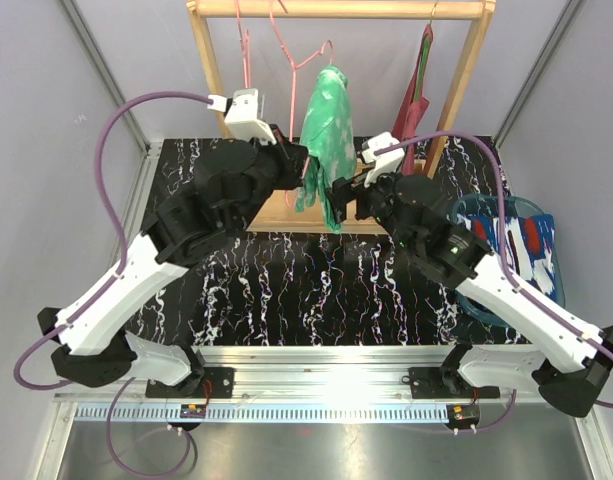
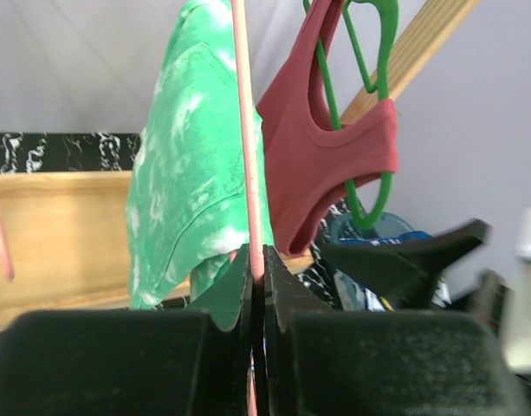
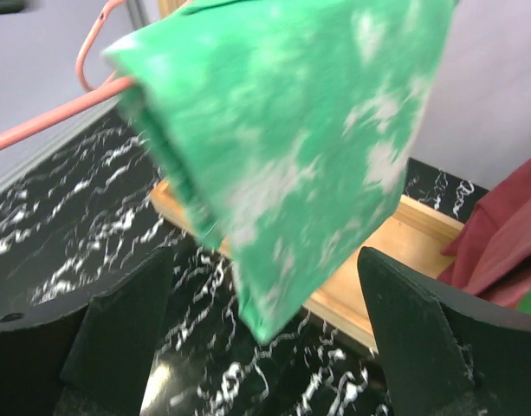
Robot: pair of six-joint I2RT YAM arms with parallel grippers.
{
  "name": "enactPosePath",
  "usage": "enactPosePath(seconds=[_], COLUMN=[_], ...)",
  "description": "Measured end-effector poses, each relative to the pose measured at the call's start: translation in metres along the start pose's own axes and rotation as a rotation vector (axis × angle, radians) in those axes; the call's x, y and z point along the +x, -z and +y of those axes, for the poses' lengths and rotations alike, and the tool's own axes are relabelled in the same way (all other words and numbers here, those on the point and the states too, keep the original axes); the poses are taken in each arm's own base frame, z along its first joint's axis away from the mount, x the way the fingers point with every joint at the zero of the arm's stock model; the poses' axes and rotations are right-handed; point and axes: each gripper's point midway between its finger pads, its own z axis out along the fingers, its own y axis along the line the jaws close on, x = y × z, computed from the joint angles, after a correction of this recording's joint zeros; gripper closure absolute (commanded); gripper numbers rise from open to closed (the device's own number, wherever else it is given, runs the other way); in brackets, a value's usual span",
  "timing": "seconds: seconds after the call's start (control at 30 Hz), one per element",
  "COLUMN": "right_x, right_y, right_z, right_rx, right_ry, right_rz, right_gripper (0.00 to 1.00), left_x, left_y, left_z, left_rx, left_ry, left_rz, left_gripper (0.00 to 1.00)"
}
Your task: Remove the trousers from the hanger
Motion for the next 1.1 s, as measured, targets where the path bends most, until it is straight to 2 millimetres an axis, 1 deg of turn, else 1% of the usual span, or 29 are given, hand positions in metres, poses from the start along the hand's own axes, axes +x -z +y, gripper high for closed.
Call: enactPosePath(seconds=[0.1, 0.2, 0.27, 0.37, 0.5, 0.67, 0.8, 0.83, 0.87, 0.97, 1.1], right_x=[0.002, 0.006, 0.004, 0.0, 0.003, 0.009, 0.002, -0.001, -0.004, -0.012, -0.017], right_y=[-0.012, -0.021, -0.027, -0.032, -0.041, -0.055, -0.057, -0.057, -0.057, -0.057, -0.058], right_z=[0.002, 0.005, 0.008, 0.013, 0.018, 0.016, 0.011, 0.01, 0.009, 0.004, 0.0], right_rx=[0.026, 0.035, 0.033, 0.026, 0.021, 0.065, 0.092, 0.096, 0.101, 0.126, 0.14], right_ry=[-0.016, -0.037, -0.059, -0.077, -0.087, -0.076, -0.061, -0.056, -0.048, -0.004, 0.088], right_rz=[-0.05, -0.075, -0.094, -0.117, -0.119, -0.123, -0.158, -0.17, -0.185, -0.221, -0.236], right_gripper=[0.07, 0.07, 0.07, 0.07, 0.08, 0.1, 0.12, 0.14, 0.17, 0.22, 0.23], left_x=[-0.001, -0.002, 0.0, 0.002, 0.004, 0.005, 0.005, 0.005, 0.006, 0.006, 0.005], left_y=[0.016, 0.026, 0.031, 0.033, 0.033, 0.034, 0.034, 0.035, 0.035, 0.036, 0.037], left_z=[-0.001, -0.002, 0.001, 0.003, 0.005, 0.002, 0.0, 0.0, -0.001, -0.002, -0.004], left_rx=[0.015, 0.021, 0.017, 0.009, -0.005, 0.002, 0.006, 0.007, 0.008, 0.012, 0.012], left_ry=[0.043, 0.073, 0.088, 0.104, 0.119, 0.125, 0.13, 0.133, 0.136, 0.139, 0.13], left_rz=[-0.006, -0.013, -0.02, -0.023, -0.024, -0.019, -0.019, -0.018, -0.018, -0.015, -0.007], left_gripper=[1.0, 1.0, 1.0, 1.0, 1.0, 1.0, 1.0, 1.0, 1.0, 1.0, 1.0])
